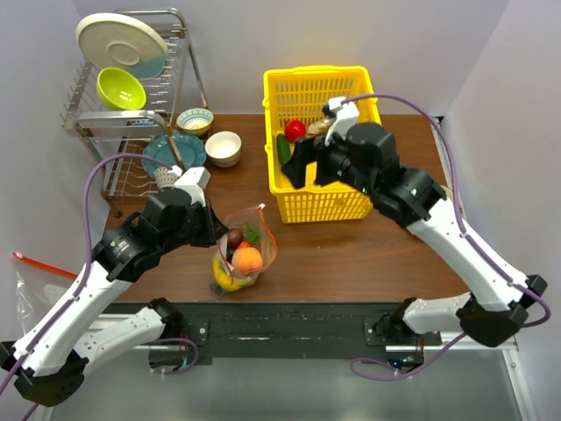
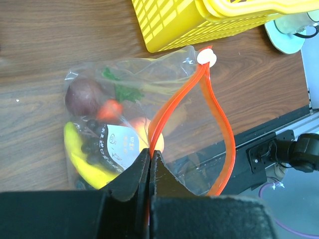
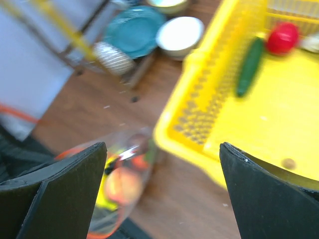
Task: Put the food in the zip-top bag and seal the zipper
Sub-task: Place the fake fruit in the zipper food storage bag, then pick up the fake vegetable from the bin.
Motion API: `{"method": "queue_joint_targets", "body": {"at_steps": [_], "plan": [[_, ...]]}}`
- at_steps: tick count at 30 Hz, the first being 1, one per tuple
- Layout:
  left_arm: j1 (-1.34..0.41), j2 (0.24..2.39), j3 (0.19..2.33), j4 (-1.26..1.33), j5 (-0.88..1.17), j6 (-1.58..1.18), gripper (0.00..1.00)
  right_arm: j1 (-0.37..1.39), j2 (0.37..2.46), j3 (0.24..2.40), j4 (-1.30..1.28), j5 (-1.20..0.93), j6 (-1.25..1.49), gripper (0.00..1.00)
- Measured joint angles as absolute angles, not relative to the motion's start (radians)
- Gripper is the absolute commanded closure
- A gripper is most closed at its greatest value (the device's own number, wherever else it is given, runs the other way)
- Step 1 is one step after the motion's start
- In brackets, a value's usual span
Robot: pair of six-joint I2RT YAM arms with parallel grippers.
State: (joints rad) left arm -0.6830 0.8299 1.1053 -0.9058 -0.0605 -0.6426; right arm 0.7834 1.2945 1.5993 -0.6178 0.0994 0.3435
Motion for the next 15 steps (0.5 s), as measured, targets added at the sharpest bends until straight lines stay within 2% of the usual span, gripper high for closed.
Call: {"method": "queue_joint_targets", "body": {"at_steps": [6, 15], "plan": [[-0.683, 0.830, 1.105, -0.906, -0.060, -0.643, 1.00, 0.555, 1.469, 1.658, -0.633, 0.001, 0.350, 0.04], [-0.683, 0.823, 1.073, -0.893, -0.047, -0.645, 1.00, 0.375, 1.871, 1.854, -0.572, -0.197, 0.445, 0.04]]}}
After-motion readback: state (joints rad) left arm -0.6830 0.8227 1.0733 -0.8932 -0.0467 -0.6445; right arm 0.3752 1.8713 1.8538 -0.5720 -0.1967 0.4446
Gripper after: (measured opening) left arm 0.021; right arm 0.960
